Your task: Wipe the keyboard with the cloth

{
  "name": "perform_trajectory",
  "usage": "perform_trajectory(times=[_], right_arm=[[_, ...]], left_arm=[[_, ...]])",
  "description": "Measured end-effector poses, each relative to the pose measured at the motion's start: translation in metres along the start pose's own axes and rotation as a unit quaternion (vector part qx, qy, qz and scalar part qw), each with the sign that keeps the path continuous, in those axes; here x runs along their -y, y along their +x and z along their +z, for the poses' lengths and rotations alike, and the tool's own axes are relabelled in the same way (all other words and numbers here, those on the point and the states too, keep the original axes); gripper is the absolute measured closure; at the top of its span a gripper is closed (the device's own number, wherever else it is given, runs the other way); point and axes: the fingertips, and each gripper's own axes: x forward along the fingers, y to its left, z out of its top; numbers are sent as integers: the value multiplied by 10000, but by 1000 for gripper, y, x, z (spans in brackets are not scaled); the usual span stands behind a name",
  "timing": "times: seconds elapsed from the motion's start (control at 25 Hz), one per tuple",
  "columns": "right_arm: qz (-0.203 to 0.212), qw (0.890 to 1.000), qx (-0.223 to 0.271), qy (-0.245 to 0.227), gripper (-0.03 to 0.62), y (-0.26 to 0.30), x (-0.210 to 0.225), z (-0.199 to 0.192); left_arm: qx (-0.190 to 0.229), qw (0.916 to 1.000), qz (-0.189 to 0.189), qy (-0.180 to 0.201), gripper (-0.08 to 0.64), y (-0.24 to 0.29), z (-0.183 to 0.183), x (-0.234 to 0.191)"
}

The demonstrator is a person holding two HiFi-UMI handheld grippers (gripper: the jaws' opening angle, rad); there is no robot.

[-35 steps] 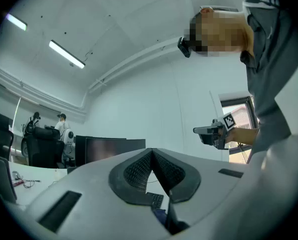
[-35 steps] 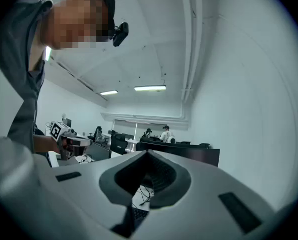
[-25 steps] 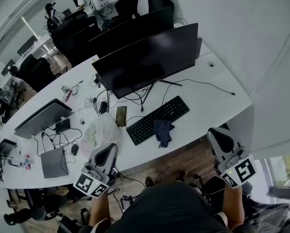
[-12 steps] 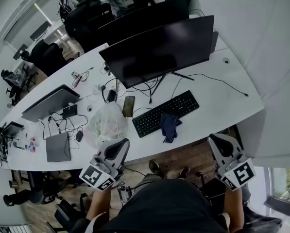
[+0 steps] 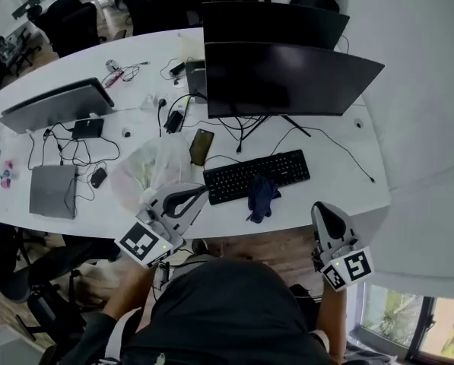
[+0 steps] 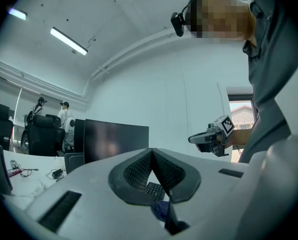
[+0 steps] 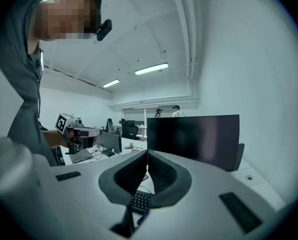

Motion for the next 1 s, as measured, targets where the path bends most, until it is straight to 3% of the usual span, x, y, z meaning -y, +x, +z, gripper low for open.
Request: perform_trajectory(times=[0.24, 0.36, 0.52, 0.6, 0.76, 0.84, 1.0], right_arm=[[315, 9977, -592, -21, 583, 58, -18, -22], [645, 9936, -922, -16, 582, 82, -20, -40], [1081, 9836, -1444, -6, 581, 115, -11, -88], [1345, 9734, -1856, -7, 575, 131, -6, -126], [2069, 9342, -2902, -130, 410, 148, 1, -217], [2444, 9091, -3335, -520, 386, 155, 2, -264], [3061, 8468, -4072, -1530, 367, 151, 2, -358]], left_arm=[[77, 9999, -40, 104, 557, -2, -10, -27], [58, 9999, 81, -68, 557, 4, -17, -34], [-207, 9993, 242, -186, 557, 24, -31, -41], [-334, 9989, 315, -127, 557, 38, -33, -41], [-464, 9966, 604, -308, 555, 67, -33, -34], [-553, 9944, 785, -431, 555, 80, -34, -33], [-710, 9905, 1048, -541, 555, 102, -42, -26]])
